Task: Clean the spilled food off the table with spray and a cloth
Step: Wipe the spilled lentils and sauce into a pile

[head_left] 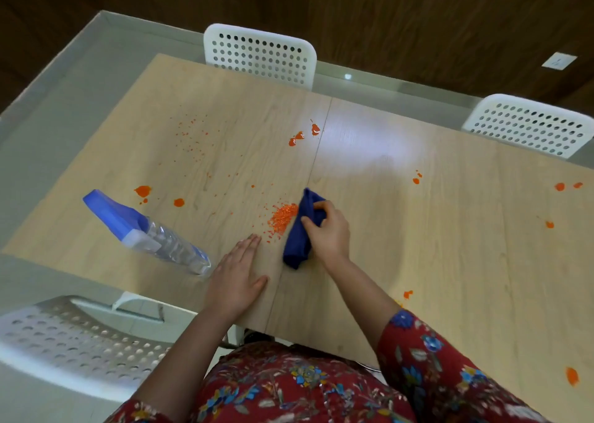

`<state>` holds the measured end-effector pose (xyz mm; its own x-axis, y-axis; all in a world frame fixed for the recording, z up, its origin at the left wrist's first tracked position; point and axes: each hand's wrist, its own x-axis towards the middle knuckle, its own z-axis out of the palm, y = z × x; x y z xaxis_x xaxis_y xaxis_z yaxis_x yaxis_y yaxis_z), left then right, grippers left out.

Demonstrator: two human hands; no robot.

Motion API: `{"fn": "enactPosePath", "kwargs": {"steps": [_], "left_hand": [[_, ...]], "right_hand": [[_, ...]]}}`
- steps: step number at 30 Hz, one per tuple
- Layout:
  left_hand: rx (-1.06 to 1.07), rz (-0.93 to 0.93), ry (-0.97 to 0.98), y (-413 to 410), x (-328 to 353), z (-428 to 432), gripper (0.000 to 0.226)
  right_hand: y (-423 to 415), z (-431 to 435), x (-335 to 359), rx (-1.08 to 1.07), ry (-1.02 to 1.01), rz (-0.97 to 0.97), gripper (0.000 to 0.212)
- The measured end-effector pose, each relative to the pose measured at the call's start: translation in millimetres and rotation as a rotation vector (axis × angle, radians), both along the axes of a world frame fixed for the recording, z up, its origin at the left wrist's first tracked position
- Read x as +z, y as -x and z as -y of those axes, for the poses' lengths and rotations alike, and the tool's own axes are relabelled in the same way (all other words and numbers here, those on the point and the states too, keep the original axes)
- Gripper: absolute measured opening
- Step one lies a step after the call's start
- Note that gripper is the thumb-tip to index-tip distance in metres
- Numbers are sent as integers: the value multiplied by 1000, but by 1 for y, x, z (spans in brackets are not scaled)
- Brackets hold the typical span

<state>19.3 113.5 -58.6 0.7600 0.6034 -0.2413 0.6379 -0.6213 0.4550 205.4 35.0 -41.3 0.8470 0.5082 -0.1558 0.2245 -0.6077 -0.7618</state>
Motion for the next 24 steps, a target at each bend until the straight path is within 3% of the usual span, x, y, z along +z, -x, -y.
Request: {"fn": "enactPosePath", "kwargs": {"steps": [6, 14, 17, 19, 24], "left_hand": [[35, 34, 14, 6, -2, -5, 80], [118, 196, 86, 9, 8, 5, 73], [161, 267, 113, 16, 16, 12, 61], [228, 345, 163, 23, 21, 18, 51], [566, 645, 388, 43, 27, 32, 22]], "right_hand": [[-49, 19, -7, -57, 275, 5, 37], [-18, -35, -1, 210, 181, -26, 39], [-22, -9, 7, 117, 125, 66, 38], [-31, 21, 8, 95, 204, 152, 38], [-22, 64, -1, 255, 391, 196, 47]]}}
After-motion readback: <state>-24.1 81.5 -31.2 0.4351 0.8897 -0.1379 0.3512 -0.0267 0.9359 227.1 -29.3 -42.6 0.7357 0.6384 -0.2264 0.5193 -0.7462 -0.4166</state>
